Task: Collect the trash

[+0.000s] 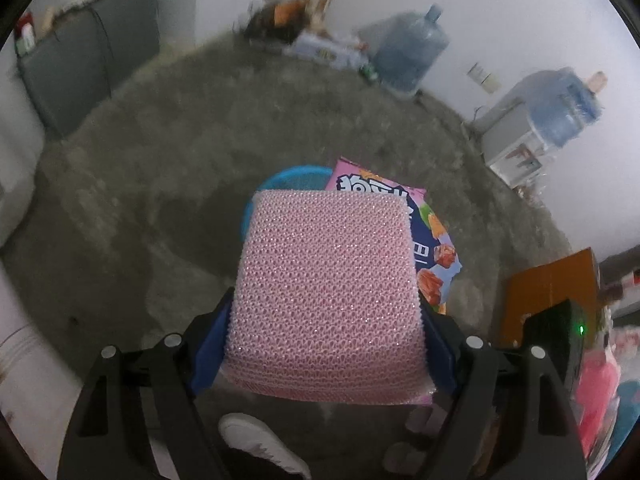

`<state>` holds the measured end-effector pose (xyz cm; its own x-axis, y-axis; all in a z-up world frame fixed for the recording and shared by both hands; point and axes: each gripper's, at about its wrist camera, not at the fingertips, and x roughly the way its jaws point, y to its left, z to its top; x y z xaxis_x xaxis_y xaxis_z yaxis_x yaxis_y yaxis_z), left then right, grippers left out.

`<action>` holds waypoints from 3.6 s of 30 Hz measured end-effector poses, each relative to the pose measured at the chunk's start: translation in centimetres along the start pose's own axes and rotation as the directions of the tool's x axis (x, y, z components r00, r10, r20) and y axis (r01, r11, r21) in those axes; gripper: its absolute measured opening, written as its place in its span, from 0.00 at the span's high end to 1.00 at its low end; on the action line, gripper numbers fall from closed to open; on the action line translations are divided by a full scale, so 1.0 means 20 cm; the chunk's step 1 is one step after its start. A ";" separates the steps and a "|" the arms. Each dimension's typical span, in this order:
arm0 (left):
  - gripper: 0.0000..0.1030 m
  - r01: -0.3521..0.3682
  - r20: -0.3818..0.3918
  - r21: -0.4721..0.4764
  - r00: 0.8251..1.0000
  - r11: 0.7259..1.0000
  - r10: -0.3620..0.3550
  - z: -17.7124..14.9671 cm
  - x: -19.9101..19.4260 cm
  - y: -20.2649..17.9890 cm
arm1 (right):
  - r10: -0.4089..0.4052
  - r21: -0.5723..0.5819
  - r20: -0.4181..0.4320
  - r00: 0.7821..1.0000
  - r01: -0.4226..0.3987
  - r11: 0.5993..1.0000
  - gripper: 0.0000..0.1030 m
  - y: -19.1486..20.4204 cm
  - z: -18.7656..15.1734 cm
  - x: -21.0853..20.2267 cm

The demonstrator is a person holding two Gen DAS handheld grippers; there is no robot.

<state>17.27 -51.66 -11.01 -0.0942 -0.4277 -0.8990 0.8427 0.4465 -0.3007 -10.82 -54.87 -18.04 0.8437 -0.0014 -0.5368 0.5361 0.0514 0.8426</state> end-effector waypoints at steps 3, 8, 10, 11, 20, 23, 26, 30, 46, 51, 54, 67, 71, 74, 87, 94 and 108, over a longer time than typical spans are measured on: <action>0.22 0.001 -0.050 -0.051 0.999 0.999 -0.004 0.10 0.22 0.00 | -0.013 0.028 0.010 1.000 0.013 1.000 0.96 -0.08 0.13 0.06; 0.11 -0.011 -0.102 -0.133 0.995 0.991 -0.003 0.20 0.53 0.00 | -0.126 0.078 0.056 0.990 0.122 0.989 0.54 -0.28 0.29 0.21; 0.10 -0.061 -0.087 -0.145 0.995 0.987 0.049 0.21 0.59 0.02 | -0.154 0.110 0.048 0.987 0.148 0.983 0.53 -0.36 0.30 0.23; 0.10 -0.071 -0.082 -0.146 0.995 0.987 0.059 0.20 0.61 0.01 | -0.162 0.129 0.051 0.986 0.154 0.980 0.53 -0.38 0.29 0.21; 0.10 0.009 0.001 -0.191 1.000 0.982 -0.009 0.15 0.39 0.03 | -0.164 0.063 0.184 0.969 0.155 0.986 0.48 -0.27 0.15 -0.08; 0.10 0.034 0.108 -0.123 0.994 0.992 -0.020 0.12 0.11 -0.04 | -0.191 -0.083 0.235 0.953 0.216 0.973 0.46 -0.06 0.08 -0.15; 0.10 0.043 0.214 -0.052 0.976 0.998 -0.031 0.04 -0.20 -0.10 | -0.204 -0.287 0.292 0.934 0.289 0.913 0.38 0.25 -0.05 -0.22; 0.08 0.054 0.345 0.001 0.937 0.999 -0.051 -0.17 -0.66 -0.12 | -0.149 -0.551 0.389 0.909 0.359 0.753 0.15 0.66 -0.35 -0.34; 0.05 -0.396 0.401 -0.482 0.693 0.781 0.599 -1.64 -1.60 0.35 | -0.104 -0.875 0.417 0.903 0.430 0.222 0.08 1.10 -1.31 -0.27; 0.05 -0.464 0.351 -0.552 0.625 0.693 0.697 -1.91 -1.53 0.38 | -0.176 -0.868 0.495 0.851 0.494 -0.054 0.08 1.02 -1.59 -0.17; 0.05 -0.428 0.326 -0.594 0.646 0.681 0.691 -1.99 -1.49 0.38 | -0.232 -0.894 0.447 0.864 0.434 -0.108 0.08 0.97 -1.68 -0.13; 0.05 -0.431 0.235 -0.611 0.702 0.664 0.673 -2.13 -1.34 0.23 | -0.320 -0.919 0.369 0.872 0.393 0.011 0.08 0.94 -1.77 -0.18; 0.05 -0.435 0.244 -0.619 0.685 0.654 0.686 -2.12 -1.37 0.23 | -0.322 -0.916 0.371 0.871 0.400 0.026 0.08 0.95 -1.74 -0.19; 0.05 -0.440 0.248 -0.622 0.673 0.648 0.696 -2.12 -1.38 0.21 | -0.325 -0.912 0.374 0.868 0.407 0.038 0.08 0.95 -1.72 -0.19; 0.05 -0.457 0.202 -0.635 0.681 0.623 0.704 -2.11 -1.38 0.23 | -0.314 -0.909 0.374 0.873 0.412 0.065 0.08 0.97 -1.69 -0.22; 0.05 -0.454 0.188 -0.644 0.687 0.616 0.702 -2.11 -1.38 0.25 | -0.315 -0.910 0.372 0.873 0.410 0.060 0.08 0.96 -1.70 -0.21; 0.05 -0.471 0.178 -0.647 0.671 0.600 0.719 -2.11 -1.39 0.24 | -0.309 -0.912 0.371 0.876 0.406 0.055 0.08 0.97 -1.68 -0.22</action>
<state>1.47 -4.45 -0.95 0.6373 -0.1057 -0.7633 0.2070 0.9776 0.0374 -5.03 -20.31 -0.88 0.5829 -0.3874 -0.7142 0.3477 0.9134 -0.2116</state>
